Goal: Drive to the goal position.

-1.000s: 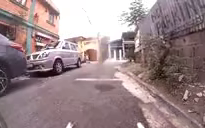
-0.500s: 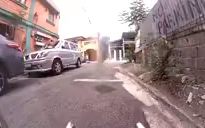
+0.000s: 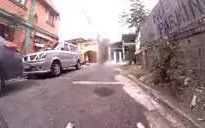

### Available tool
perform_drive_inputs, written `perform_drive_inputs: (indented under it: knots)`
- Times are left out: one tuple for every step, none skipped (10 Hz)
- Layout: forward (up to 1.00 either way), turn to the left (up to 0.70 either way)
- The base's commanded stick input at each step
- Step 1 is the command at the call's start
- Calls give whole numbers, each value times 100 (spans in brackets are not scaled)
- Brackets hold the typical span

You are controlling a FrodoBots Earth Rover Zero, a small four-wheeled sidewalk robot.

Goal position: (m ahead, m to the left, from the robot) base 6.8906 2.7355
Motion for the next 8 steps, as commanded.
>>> perform_drive_inputs:
  knots:
    - [22,0]
    - [22,0]
    - [22,0]
    - [22,0]
    - [22,0]
    - [22,0]
    - [22,0]
    - [21,0]
